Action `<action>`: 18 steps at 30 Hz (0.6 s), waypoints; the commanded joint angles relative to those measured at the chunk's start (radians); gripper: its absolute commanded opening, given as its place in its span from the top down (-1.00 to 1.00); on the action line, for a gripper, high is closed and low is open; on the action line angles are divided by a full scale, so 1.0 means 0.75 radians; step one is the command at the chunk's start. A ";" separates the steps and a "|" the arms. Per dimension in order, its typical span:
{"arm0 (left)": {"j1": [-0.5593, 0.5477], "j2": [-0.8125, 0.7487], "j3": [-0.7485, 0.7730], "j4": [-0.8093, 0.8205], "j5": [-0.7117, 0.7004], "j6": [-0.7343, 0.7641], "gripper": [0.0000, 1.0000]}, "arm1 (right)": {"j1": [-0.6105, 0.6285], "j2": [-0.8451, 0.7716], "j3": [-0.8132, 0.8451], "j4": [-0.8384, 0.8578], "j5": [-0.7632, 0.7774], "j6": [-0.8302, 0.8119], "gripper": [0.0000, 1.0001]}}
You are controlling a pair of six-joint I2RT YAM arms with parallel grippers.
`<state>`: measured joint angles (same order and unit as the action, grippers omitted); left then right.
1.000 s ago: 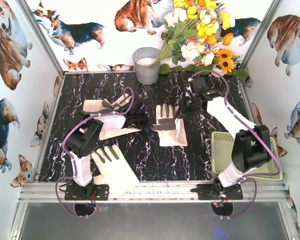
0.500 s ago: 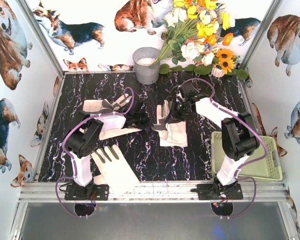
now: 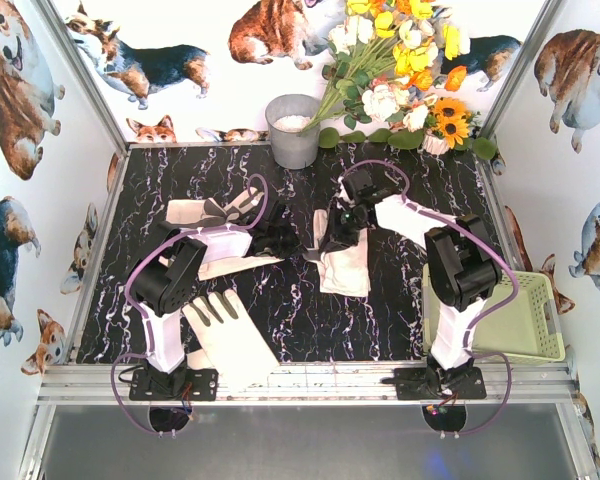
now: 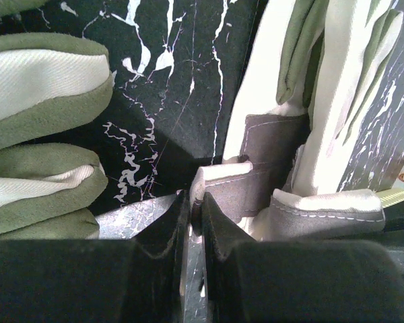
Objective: Put the gloves into the storage basket
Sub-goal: Turn over the glove in the glove.
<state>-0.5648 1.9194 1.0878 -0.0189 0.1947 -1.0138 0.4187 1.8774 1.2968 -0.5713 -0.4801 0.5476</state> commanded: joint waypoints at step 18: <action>-0.014 -0.095 -0.033 0.011 -0.048 0.004 0.54 | 0.022 -0.052 0.198 -0.050 -0.031 -0.263 0.02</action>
<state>-0.5659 1.9110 1.0866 -0.0250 0.1894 -1.0122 0.4370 1.9472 1.3746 -0.5793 -0.5087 0.4042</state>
